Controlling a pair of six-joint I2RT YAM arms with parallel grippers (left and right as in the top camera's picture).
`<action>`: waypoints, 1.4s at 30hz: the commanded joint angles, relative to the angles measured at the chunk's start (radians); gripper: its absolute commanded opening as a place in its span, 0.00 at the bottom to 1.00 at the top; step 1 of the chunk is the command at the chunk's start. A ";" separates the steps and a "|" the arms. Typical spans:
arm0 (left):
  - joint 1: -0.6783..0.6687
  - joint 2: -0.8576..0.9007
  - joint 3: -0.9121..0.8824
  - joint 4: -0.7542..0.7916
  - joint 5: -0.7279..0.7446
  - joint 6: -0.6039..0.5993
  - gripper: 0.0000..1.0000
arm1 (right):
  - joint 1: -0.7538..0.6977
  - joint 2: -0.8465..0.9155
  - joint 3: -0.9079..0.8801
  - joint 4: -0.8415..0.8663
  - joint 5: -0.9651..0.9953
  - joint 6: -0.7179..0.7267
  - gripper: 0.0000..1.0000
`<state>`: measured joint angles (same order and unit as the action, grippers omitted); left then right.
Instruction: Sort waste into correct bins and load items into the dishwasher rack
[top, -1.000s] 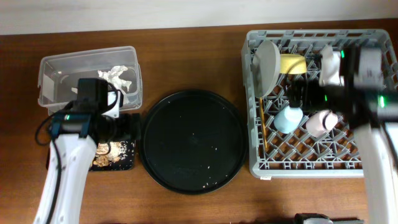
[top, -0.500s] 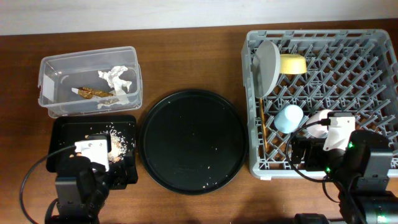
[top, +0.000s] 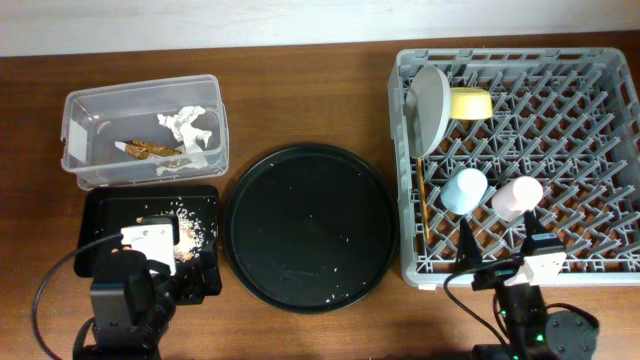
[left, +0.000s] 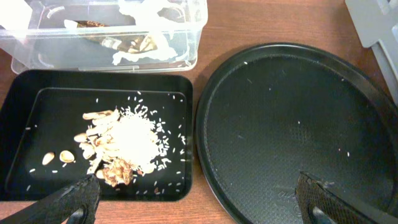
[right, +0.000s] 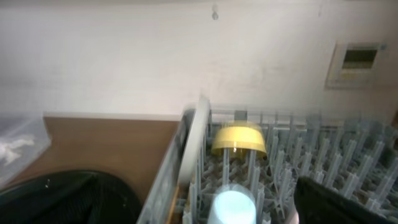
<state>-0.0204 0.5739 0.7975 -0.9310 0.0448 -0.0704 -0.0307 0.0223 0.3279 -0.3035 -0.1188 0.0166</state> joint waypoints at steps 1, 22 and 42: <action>0.002 -0.003 -0.002 0.000 -0.007 0.019 0.99 | 0.005 -0.019 -0.151 0.167 0.000 -0.024 0.99; 0.002 -0.017 -0.003 -0.012 -0.010 0.020 0.99 | 0.005 -0.019 -0.294 0.173 -0.002 -0.091 0.99; 0.014 -0.568 -0.789 0.847 -0.041 0.132 0.99 | 0.005 -0.019 -0.294 0.173 -0.002 -0.091 0.99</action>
<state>-0.0109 0.0139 0.0147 -0.0826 -0.0105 0.0357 -0.0307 0.0109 0.0418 -0.1295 -0.1181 -0.0753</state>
